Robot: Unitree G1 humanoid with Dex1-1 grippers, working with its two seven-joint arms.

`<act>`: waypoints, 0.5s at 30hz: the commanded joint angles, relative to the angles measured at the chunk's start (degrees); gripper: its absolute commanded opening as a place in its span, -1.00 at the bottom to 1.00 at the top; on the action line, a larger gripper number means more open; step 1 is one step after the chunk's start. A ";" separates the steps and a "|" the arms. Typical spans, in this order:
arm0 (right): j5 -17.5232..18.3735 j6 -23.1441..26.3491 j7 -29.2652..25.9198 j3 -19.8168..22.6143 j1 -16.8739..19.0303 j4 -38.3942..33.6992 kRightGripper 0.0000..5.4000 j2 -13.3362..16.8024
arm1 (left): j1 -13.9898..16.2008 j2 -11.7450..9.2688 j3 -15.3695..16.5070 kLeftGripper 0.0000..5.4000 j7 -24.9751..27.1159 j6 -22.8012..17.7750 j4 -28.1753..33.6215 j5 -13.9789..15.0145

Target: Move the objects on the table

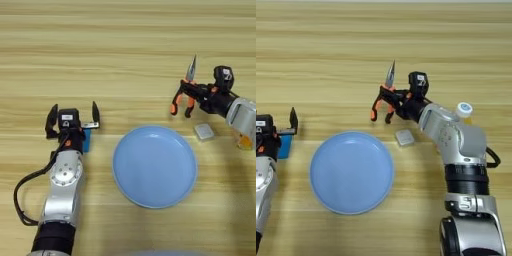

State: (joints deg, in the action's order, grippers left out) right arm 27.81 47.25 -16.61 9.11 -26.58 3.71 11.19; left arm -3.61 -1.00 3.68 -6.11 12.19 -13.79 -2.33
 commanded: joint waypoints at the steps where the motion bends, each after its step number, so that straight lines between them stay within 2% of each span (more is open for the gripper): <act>1: -1.91 -3.16 -0.98 -0.84 -2.22 3.60 -0.17 0.46 | -0.68 -0.23 -0.11 1.00 -0.26 0.12 -0.39 -0.62; 9: -4.95 -7.94 -2.49 -1.78 -4.08 10.92 -0.18 0.53 | -0.49 -0.24 -0.11 1.00 -0.24 0.12 -0.15 -0.61; 15: -6.60 -9.74 -3.48 -2.78 -5.14 15.67 -0.18 -0.07 | -0.29 -0.28 -0.09 1.00 -0.20 0.04 0.13 -0.60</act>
